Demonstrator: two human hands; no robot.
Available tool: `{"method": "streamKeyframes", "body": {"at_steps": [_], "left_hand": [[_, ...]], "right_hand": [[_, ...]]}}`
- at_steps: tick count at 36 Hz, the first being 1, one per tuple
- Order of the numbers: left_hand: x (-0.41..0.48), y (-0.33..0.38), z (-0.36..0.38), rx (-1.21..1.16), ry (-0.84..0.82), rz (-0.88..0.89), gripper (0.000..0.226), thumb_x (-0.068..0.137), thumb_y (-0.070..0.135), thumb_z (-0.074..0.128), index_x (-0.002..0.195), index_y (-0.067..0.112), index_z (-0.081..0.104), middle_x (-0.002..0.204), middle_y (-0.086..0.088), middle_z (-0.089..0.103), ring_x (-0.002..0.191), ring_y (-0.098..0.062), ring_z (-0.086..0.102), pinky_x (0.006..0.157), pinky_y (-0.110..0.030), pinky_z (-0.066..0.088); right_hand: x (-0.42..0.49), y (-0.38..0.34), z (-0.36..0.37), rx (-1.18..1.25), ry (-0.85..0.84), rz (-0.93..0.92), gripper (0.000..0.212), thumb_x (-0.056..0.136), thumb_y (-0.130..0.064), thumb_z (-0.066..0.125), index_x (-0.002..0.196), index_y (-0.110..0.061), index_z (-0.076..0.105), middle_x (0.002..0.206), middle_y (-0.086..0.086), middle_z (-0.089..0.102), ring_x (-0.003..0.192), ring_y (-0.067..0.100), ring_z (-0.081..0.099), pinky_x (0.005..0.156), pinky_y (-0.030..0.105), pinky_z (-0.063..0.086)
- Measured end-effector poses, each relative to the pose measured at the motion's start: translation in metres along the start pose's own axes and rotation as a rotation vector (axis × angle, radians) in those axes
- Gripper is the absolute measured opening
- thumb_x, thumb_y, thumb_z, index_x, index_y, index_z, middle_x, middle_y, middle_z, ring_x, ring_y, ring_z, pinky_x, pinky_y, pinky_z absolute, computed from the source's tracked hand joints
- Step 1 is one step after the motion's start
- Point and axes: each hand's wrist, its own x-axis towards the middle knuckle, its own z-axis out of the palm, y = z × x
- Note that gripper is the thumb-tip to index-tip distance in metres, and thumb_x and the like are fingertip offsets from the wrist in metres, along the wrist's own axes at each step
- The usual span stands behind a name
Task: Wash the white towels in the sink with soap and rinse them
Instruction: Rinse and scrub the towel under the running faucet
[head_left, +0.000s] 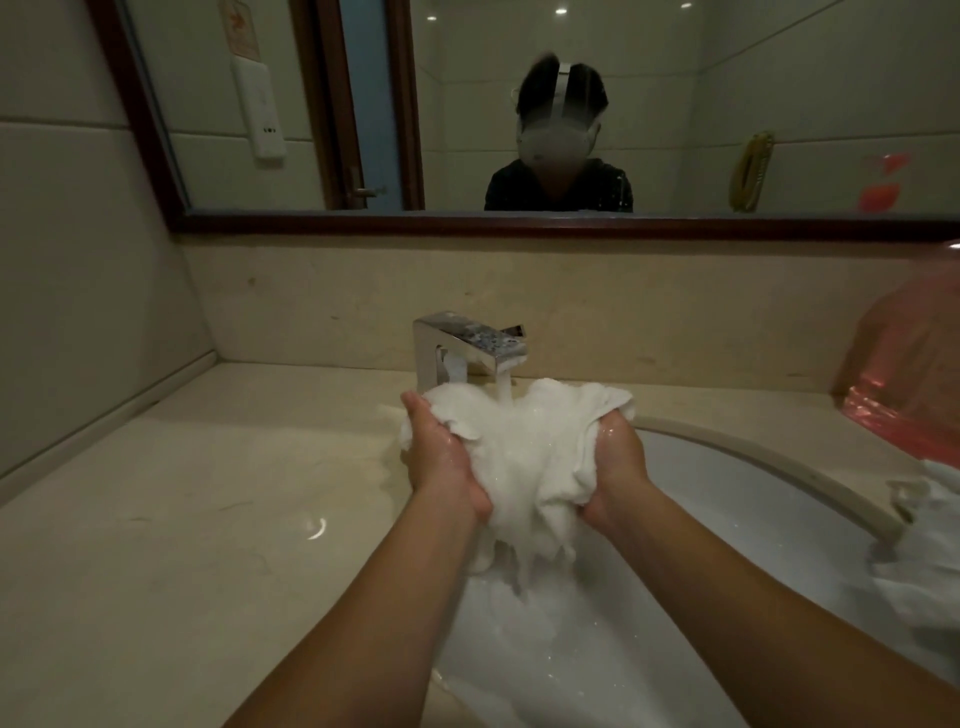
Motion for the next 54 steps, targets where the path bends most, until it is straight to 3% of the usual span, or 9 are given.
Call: {"method": "streamKeyframes", "body": {"at_steps": [9,16,23,27,35,39,46,50,54], "left_hand": [[-0.027,0.011,0.006,-0.032,-0.156,-0.076,0.135,0.035,0.104,0.070,0.142,0.022,0.064,0.133,-0.017,0.072,0.115,-0.042,0.072,0.094,-0.062,0.058],[-0.044,0.009,0.013,0.073,-0.384,-0.007,0.070,0.094,0.064,0.066,0.133,0.006,0.071,0.128,-0.024,0.072,0.121,-0.042,0.070,0.111,-0.057,0.050],[-0.037,0.000,0.015,0.119,-0.280,-0.006,0.089,0.063,0.062,0.088,0.130,0.004,0.073,0.126,-0.023,0.073,0.115,-0.042,0.073,0.108,-0.062,0.052],[-0.048,0.004,0.016,0.103,-0.306,-0.042,0.075,0.090,0.070,0.063,0.128,0.007,0.074,0.122,-0.023,0.075,0.113,-0.042,0.074,0.107,-0.058,0.053],[-0.046,0.013,0.010,0.030,-0.268,-0.044,0.057,0.103,0.051,0.048,0.125,0.005,0.074,0.106,-0.020,0.079,0.093,-0.034,0.078,0.077,-0.039,0.062],[-0.043,0.016,0.008,-0.046,-0.181,0.014,0.053,0.094,0.041,0.053,0.129,0.008,0.073,0.113,-0.018,0.079,0.106,-0.038,0.074,0.094,-0.048,0.060],[-0.038,0.015,0.007,-0.028,-0.242,0.018,0.032,0.088,0.032,0.052,0.087,0.006,0.071,0.084,-0.014,0.073,0.075,-0.030,0.075,0.076,-0.037,0.060],[-0.037,0.015,0.008,0.025,-0.269,-0.020,0.055,0.088,0.045,0.064,0.125,0.005,0.074,0.122,-0.020,0.075,0.115,-0.042,0.072,0.099,-0.053,0.057],[-0.034,0.010,0.009,0.044,-0.388,-0.120,0.080,0.085,0.071,0.067,0.138,0.011,0.070,0.135,-0.023,0.070,0.125,-0.046,0.067,0.116,-0.062,0.044]], "right_hand": [[-0.024,-0.024,-0.013,0.017,-0.125,0.065,0.100,0.085,-0.090,0.044,0.125,-0.005,0.075,0.125,0.023,0.074,0.120,0.042,0.069,0.108,0.054,0.050],[-0.033,-0.043,-0.010,0.096,-0.195,-0.018,0.070,0.093,-0.065,0.041,0.085,-0.009,0.082,0.101,0.014,0.076,0.092,0.031,0.077,0.087,0.042,0.055],[-0.031,-0.034,-0.008,0.000,-0.236,0.044,0.081,0.098,-0.070,0.048,0.125,0.002,0.075,0.129,0.025,0.072,0.120,0.041,0.070,0.107,0.053,0.048],[-0.027,-0.025,-0.002,-0.141,-0.222,-0.010,0.062,0.098,-0.054,0.064,0.133,-0.004,0.071,0.128,0.021,0.073,0.119,0.038,0.072,0.109,0.052,0.051],[-0.020,-0.024,-0.009,-0.181,-0.053,-0.047,0.046,0.096,-0.036,0.057,0.126,-0.005,0.073,0.116,0.019,0.078,0.114,0.038,0.073,0.109,0.053,0.052],[-0.014,-0.028,-0.017,-0.144,-0.009,-0.044,0.046,0.089,-0.035,0.054,0.116,-0.004,0.075,0.116,0.020,0.078,0.112,0.038,0.073,0.107,0.051,0.053],[-0.010,-0.014,-0.010,-0.173,-0.056,-0.011,0.045,0.077,-0.039,0.066,0.107,-0.005,0.072,0.112,0.019,0.075,0.100,0.035,0.074,0.088,0.045,0.057],[-0.011,-0.009,-0.006,-0.180,-0.081,-0.017,0.063,0.082,-0.049,0.083,0.128,-0.007,0.072,0.118,0.018,0.078,0.108,0.038,0.076,0.101,0.054,0.057],[-0.012,-0.012,-0.004,-0.133,-0.145,-0.011,0.056,0.096,-0.053,0.070,0.129,-0.009,0.072,0.119,0.019,0.077,0.111,0.037,0.075,0.100,0.051,0.056]]}}
